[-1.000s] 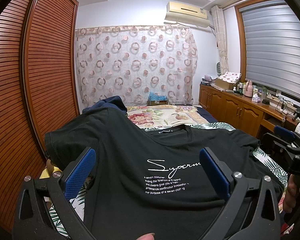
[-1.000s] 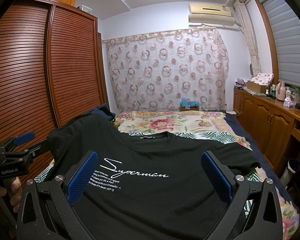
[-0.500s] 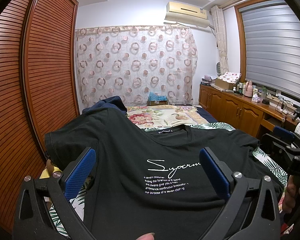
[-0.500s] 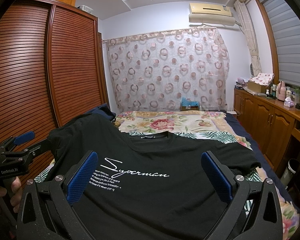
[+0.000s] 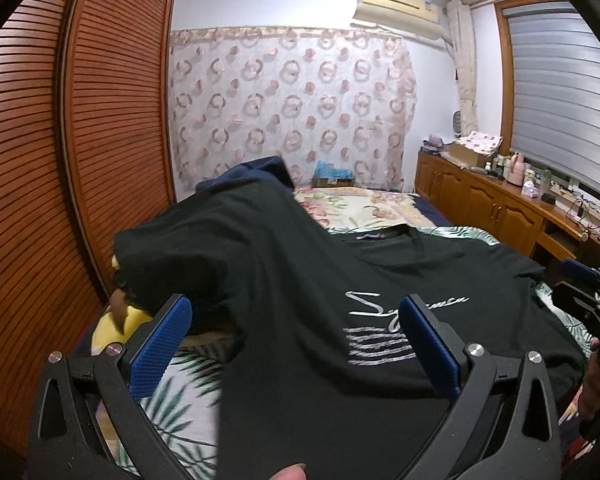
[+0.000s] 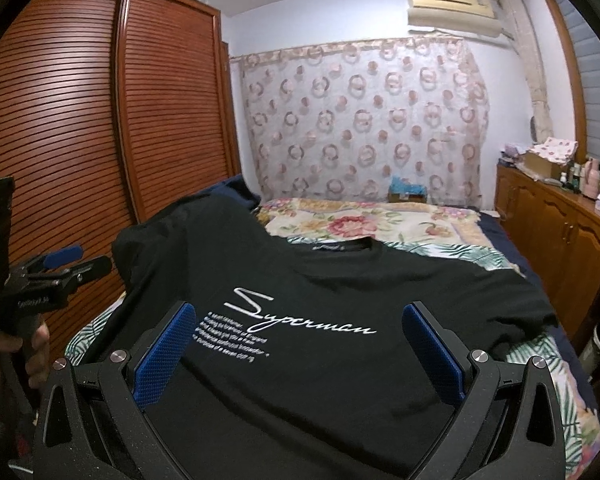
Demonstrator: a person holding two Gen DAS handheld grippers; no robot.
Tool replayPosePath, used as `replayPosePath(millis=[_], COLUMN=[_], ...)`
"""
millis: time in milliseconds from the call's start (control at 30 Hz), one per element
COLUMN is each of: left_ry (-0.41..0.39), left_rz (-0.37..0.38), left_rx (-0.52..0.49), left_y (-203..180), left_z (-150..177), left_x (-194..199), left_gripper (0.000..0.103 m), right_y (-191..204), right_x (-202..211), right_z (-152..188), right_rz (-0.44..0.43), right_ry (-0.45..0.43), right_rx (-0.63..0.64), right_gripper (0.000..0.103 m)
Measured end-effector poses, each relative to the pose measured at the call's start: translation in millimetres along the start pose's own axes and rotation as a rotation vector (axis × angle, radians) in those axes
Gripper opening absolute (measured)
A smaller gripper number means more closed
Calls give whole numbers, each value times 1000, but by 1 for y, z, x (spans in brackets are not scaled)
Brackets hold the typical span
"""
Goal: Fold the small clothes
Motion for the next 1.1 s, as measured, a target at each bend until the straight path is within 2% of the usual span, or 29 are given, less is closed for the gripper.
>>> replayPosePath(millis=[433, 533, 700, 900, 1033, 1100], left_ry=[31, 44, 91, 155, 208, 241], left_rz=[-12, -31, -40, -62, -79, -76], left_rx=[19, 6, 10, 26, 50, 79], left_y=[68, 81, 103, 123, 138, 145], left_z=[-7, -11, -20, -28, -27, -25], left_x=[-35, -47, -75, -115, -149, -164], left_gripper=[102, 97, 79, 69, 65, 55], right_y=[-19, -22, -29, -33, -35, -35], right_x=[-26, -33, -46, -60, -66, -67], right_z=[-8, -7, -7, -9, -10, -11], right_rz=[-74, -84, -100, -126, -149, -164], right_ry=[96, 110, 142, 166, 171, 174], right_rx=[24, 27, 34, 39, 36, 31], right_gripper=[102, 102, 102, 102, 102, 102])
Point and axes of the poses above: each gripper's, at about its wrist camera, not at the fingertips, and x roughly against the way its jaws point, y to its left, z to its underside, the point moved 8 cm from there along -x, roughly the way its jaws point, and after that the axes turned 14 degrees about -z, right-handed, at the moved point
